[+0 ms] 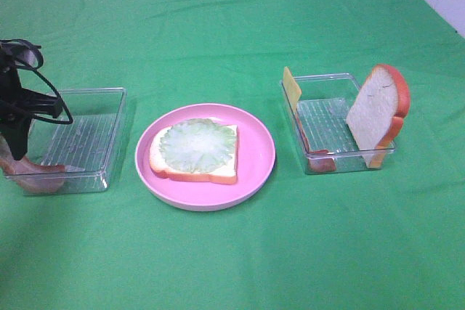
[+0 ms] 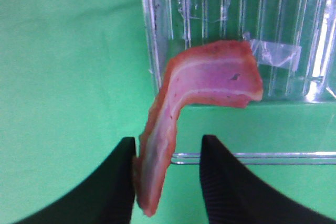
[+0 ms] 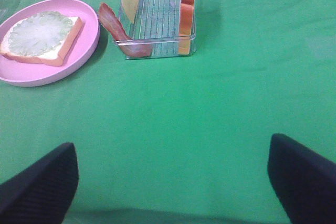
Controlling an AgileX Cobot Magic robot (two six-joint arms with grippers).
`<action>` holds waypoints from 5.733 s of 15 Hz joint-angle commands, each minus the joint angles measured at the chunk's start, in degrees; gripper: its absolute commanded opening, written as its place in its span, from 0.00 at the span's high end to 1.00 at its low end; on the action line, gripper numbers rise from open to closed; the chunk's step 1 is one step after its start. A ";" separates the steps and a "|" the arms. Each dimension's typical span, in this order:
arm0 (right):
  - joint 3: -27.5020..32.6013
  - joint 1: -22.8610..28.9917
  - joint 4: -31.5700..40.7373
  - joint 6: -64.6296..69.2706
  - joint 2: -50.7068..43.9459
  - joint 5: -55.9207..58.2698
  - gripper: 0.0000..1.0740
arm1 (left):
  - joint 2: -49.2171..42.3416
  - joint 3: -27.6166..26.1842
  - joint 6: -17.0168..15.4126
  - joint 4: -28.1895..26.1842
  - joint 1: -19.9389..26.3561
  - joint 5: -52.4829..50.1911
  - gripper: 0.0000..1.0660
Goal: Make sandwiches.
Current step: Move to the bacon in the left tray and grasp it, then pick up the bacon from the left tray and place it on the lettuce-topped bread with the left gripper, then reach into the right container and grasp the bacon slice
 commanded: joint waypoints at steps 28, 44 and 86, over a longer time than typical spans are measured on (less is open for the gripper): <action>0.29 -0.11 0.34 -0.63 -1.83 -0.06 0.12 | 8.19 -27.22 13.52 -28.65 -24.06 -3.95 1.00; 0.29 -0.11 0.34 -0.63 -1.83 -0.06 0.12 | 13.92 -28.53 6.88 -4.35 -24.87 3.09 1.00; 0.29 -0.11 0.34 -0.63 -1.83 -0.06 0.12 | -114.88 46.98 11.40 -8.19 6.99 2.18 0.08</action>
